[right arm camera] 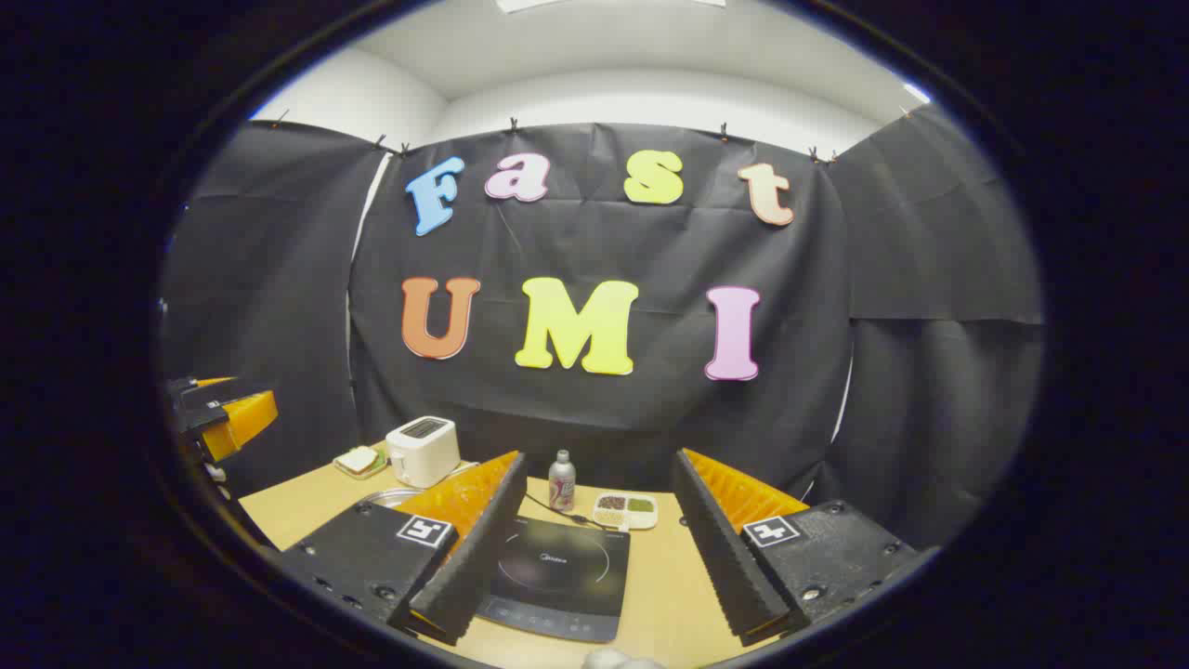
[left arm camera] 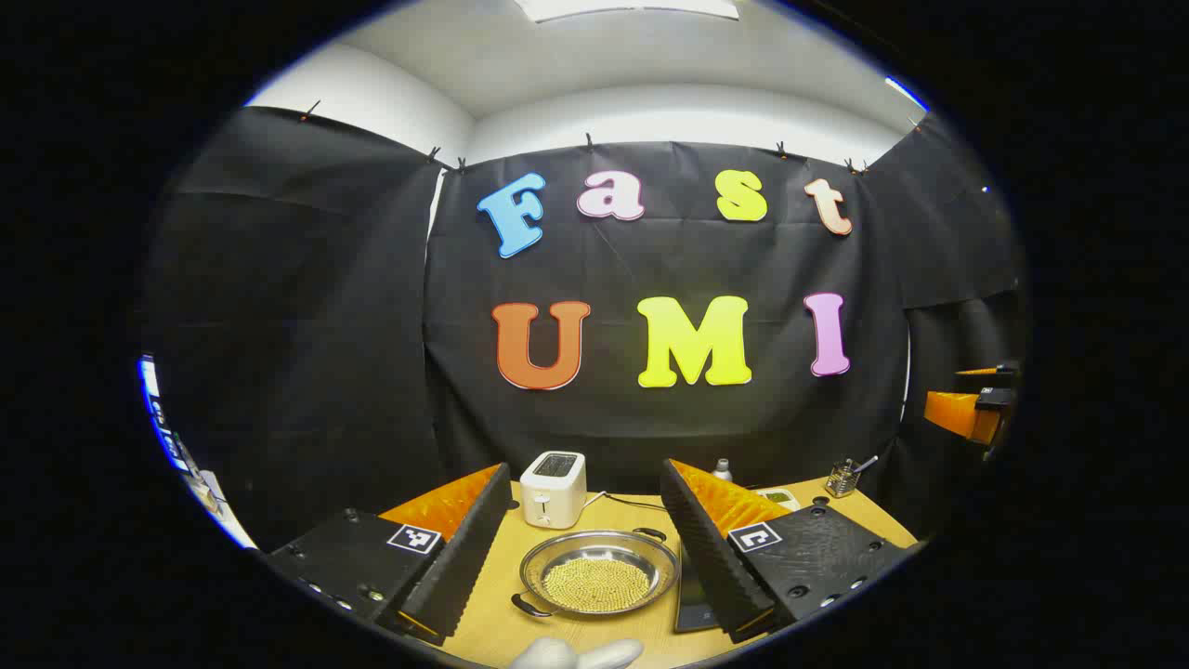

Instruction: First push the handle of the pot to place it horizontally, then grasp the pot with both hands and set it on the induction cooktop.

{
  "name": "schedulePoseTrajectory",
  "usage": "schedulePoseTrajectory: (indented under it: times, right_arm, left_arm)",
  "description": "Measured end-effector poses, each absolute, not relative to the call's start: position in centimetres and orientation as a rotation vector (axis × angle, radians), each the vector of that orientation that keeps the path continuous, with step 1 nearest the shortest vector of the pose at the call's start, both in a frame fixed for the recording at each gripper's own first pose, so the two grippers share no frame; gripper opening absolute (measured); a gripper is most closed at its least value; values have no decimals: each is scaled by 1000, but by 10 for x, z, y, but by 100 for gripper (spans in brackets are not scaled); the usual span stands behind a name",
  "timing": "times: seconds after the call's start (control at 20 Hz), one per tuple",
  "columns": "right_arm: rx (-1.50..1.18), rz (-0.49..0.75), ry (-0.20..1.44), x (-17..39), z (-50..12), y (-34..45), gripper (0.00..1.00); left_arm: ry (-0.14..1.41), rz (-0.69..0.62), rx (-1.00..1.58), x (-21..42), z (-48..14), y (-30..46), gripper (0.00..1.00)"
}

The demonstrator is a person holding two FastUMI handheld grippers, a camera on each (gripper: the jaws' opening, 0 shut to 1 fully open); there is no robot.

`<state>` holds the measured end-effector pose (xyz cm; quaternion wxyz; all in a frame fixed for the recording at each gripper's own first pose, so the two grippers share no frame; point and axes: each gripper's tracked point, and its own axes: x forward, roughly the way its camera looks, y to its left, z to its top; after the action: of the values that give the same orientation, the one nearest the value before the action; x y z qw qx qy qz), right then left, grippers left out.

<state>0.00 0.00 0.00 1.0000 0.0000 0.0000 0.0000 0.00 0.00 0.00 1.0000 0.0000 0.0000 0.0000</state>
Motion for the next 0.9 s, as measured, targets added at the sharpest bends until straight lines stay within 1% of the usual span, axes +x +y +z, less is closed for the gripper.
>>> schedulePoseTrajectory:
  times: [0.05, 0.3, 0.35, 0.4, 0.6, 0.9]
  right_arm:
    - [-3, 2, -1, -2, 1, 1, 97]
    - [-15, -12, -11, -7, 6, -5, 97]
    - [-11, -16, -13, -9, 7, -6, 99]
    - [-7, -23, -14, -9, 6, -9, 97]
    - [0, -39, -13, -11, 4, -16, 96]
    - [12, -50, -7, -12, 0, -19, 97]
  left_arm:
    - [-1, -5, -5, -1, 1, -1, 96]
    - [-19, -3, 14, -1, 10, 3, 96]
    - [-21, -3, 18, 0, 11, 4, 96]
    - [-25, -4, 20, 1, 11, 5, 96]
    - [-22, -2, 14, 1, 12, 8, 96]
    - [-2, -43, 20, 1, 7, -2, 96]
